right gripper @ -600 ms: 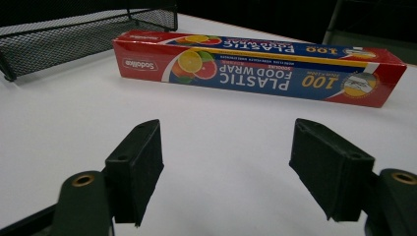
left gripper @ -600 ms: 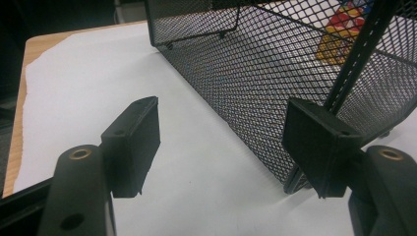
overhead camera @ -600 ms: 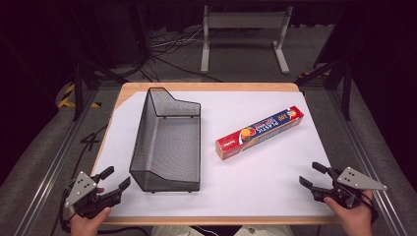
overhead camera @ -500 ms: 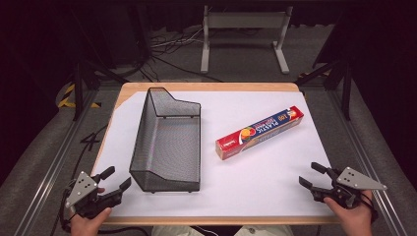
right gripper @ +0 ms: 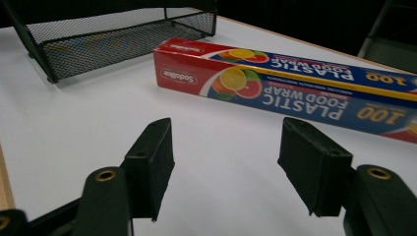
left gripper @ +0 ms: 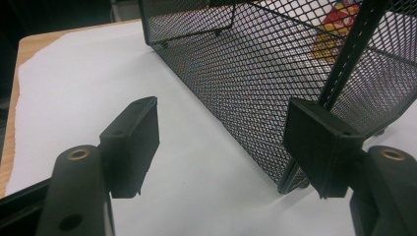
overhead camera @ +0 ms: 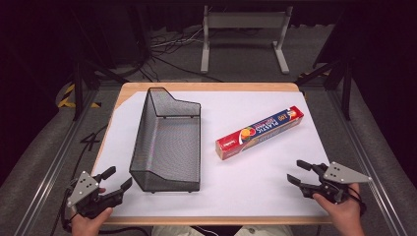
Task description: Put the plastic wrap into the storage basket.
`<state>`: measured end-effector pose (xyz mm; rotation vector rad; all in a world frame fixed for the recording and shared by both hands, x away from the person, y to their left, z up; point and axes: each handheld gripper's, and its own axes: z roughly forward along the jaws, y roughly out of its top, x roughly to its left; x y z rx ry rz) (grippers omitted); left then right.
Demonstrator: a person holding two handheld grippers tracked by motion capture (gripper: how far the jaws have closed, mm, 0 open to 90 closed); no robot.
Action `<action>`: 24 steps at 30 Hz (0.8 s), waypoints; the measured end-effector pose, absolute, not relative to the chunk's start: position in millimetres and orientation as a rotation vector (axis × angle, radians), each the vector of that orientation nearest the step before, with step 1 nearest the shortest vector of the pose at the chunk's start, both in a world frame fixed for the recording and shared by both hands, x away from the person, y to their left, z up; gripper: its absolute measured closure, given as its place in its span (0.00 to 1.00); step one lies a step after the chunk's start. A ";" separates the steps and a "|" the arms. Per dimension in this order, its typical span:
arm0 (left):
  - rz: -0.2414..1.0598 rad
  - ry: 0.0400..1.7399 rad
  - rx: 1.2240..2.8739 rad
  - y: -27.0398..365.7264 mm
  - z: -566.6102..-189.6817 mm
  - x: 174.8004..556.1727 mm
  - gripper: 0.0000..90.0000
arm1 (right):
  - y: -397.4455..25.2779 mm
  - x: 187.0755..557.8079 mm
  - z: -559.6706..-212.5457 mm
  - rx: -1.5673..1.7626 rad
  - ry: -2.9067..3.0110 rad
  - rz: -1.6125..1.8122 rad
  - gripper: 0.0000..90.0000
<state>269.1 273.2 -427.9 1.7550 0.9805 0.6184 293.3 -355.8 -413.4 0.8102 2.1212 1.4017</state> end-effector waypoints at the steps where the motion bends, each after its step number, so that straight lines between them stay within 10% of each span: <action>1: 0.618 0.981 1.755 273.3 -427.9 269.2 0.34 | -351.5 295.5 -412.6 0.800 2.131 1.405 0.43; 14: 0.621 0.959 1.788 268.6 -428.2 268.4 0.33 | -295.8 324.7 -407.9 0.620 2.279 1.484 0.58; 20: 0.626 0.966 1.784 270.1 -428.3 267.1 0.33 | -271.5 332.6 -403.8 0.584 2.406 1.417 0.94; 24: 0.627 0.968 1.782 269.5 -428.6 267.7 0.33 | -261.4 336.5 -401.8 0.566 2.428 1.421 1.00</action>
